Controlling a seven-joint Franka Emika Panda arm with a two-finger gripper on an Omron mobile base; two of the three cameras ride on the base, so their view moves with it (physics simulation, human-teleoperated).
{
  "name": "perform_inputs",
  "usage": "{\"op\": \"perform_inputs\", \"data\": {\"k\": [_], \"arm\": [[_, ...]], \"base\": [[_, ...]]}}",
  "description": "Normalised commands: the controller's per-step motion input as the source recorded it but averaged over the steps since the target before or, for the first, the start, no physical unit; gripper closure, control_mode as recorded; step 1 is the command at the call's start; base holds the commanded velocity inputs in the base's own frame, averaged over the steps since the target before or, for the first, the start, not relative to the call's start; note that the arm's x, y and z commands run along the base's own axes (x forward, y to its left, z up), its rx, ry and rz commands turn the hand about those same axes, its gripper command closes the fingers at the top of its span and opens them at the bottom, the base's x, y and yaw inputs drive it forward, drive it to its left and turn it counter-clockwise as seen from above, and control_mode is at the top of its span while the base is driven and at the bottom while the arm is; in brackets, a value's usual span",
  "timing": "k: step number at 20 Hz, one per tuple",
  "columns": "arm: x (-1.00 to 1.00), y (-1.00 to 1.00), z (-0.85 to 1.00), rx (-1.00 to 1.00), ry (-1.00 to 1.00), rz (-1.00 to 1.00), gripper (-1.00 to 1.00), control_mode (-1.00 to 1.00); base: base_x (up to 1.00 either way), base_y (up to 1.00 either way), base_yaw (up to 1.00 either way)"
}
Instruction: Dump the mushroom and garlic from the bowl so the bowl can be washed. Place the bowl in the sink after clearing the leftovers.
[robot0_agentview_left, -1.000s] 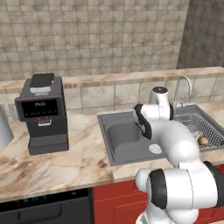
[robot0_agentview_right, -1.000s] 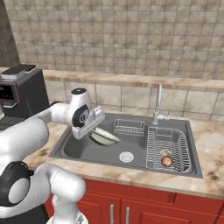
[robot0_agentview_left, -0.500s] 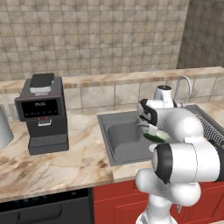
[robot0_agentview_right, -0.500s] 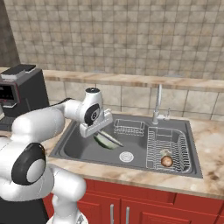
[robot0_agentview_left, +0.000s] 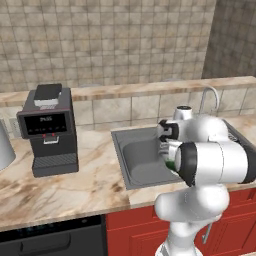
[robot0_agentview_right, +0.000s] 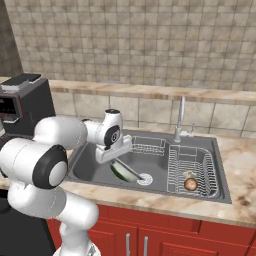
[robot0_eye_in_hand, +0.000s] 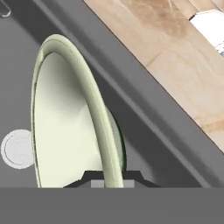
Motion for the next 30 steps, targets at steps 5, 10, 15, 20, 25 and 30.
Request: {"op": "perform_inputs", "data": {"k": [5, 10, 15, 20, 25, 30], "arm": [[0.30, 0.00, -0.52, 0.00, 0.08, -0.09, 1.00, -1.00], [0.36, -0.12, -0.39, 0.00, -0.05, -0.09, 1.00, -1.00], [0.38, -0.10, -0.18, 0.00, -0.18, -0.13, 1.00, -1.00], [0.36, 0.00, -0.17, 0.00, -0.01, -0.09, 1.00, -1.00], [0.39, 0.00, -0.34, 0.00, 0.05, -0.10, 1.00, -1.00], [0.32, 0.05, -0.27, 0.00, 0.01, -0.10, 1.00, -1.00]], "base": [[0.00, 0.00, 0.00], [0.00, 0.00, 0.00], [0.00, 0.00, 0.00], [0.00, 0.00, 0.00], [0.00, 0.00, 0.00], [0.00, 0.00, 0.00]]}}
